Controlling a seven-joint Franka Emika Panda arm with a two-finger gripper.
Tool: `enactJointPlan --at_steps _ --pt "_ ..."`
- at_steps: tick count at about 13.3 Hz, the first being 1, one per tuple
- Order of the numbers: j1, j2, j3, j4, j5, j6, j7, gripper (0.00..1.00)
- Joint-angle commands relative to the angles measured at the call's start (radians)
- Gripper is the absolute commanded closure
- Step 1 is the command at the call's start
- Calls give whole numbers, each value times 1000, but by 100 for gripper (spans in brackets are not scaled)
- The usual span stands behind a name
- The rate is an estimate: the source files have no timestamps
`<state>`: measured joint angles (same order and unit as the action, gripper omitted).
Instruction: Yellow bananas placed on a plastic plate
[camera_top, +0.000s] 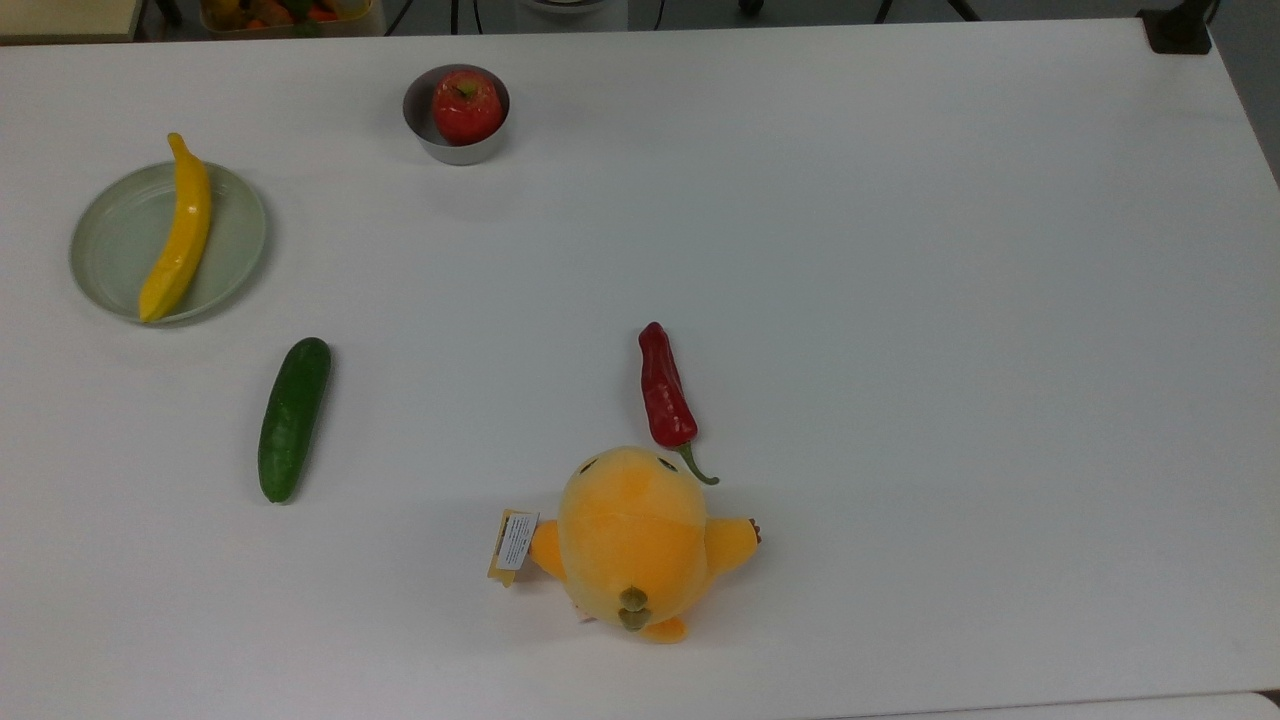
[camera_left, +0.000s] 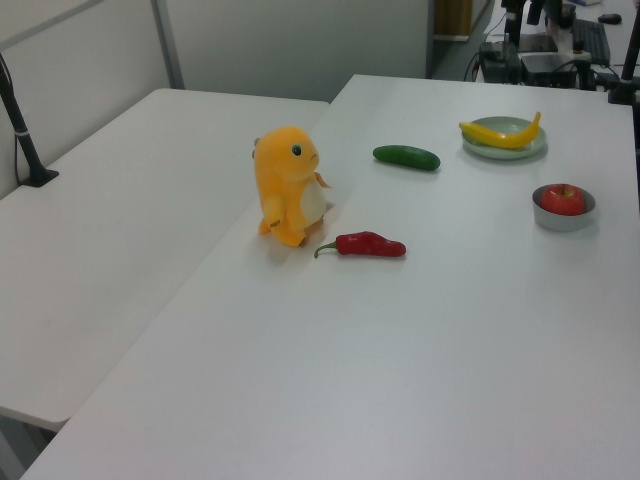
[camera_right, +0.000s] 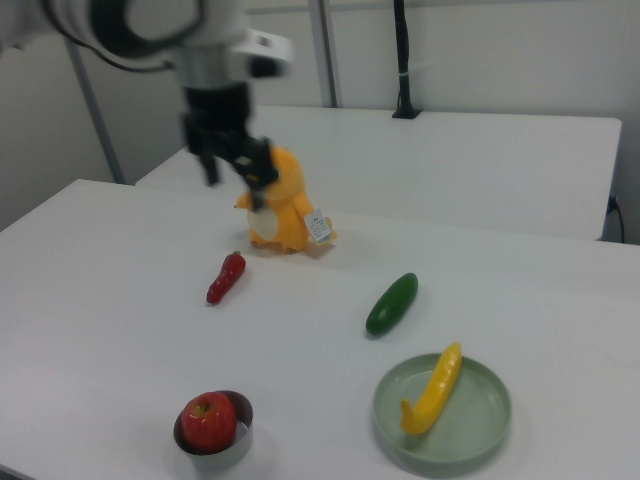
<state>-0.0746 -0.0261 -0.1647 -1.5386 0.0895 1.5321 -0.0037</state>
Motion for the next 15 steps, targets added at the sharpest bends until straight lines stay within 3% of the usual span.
enactJointPlan --at_steps 1,3,6,10,15 --pt "114 -44 59 -15 3 -72 114 0" --pt "195 -49 59 -43 3 -61 97 0" --pt "234 -37 53 -86 1 69 24 0" --pt "234 0 51 -106 -11 183 -102 0" --pt "236 6 53 -107 -19 195 -102 0"
